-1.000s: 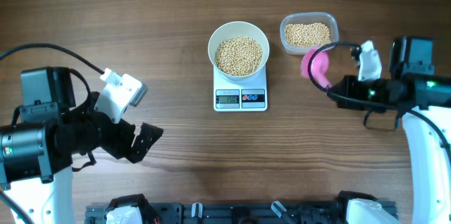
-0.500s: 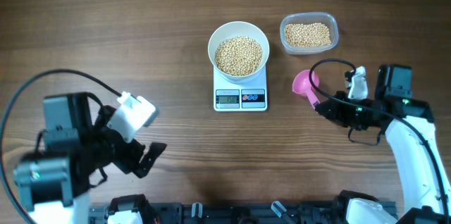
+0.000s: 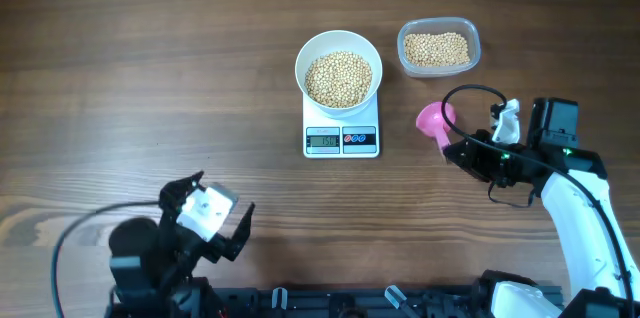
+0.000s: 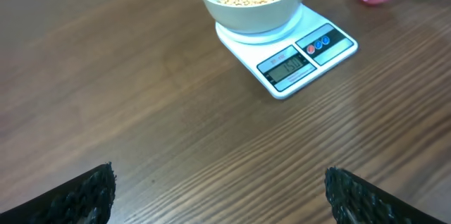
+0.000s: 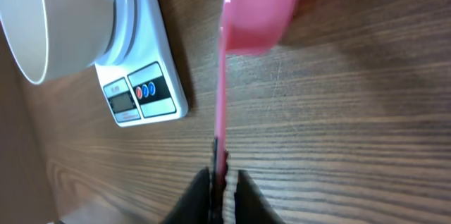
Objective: Scoop item into bowl and weigh 150g on scale
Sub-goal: 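Lower the pink scoop onto the table right of the scale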
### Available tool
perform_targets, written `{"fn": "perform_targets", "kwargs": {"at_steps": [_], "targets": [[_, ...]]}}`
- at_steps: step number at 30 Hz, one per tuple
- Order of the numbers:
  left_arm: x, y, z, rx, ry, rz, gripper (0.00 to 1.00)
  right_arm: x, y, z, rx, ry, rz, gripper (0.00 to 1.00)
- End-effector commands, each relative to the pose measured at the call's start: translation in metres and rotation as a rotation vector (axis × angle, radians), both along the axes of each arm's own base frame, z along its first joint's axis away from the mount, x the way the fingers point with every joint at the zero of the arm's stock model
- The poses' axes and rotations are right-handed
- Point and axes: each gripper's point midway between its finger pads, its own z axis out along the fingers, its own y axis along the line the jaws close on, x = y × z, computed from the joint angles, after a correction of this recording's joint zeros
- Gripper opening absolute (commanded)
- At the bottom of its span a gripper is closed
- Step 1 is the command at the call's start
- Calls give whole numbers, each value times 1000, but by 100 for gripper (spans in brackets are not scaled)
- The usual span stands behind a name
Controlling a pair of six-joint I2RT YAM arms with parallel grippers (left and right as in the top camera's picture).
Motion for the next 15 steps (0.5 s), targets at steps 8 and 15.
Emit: {"fn": "perform_targets", "kwargs": {"at_steps": [8,15], "targets": [[10,4,-5,-45,-147,52,100,-6,-4,-6,-14,46,-21,64],[26,7,-22,-135,-137,107,100,-11,-1,11,-8,40,-19,100]]}}
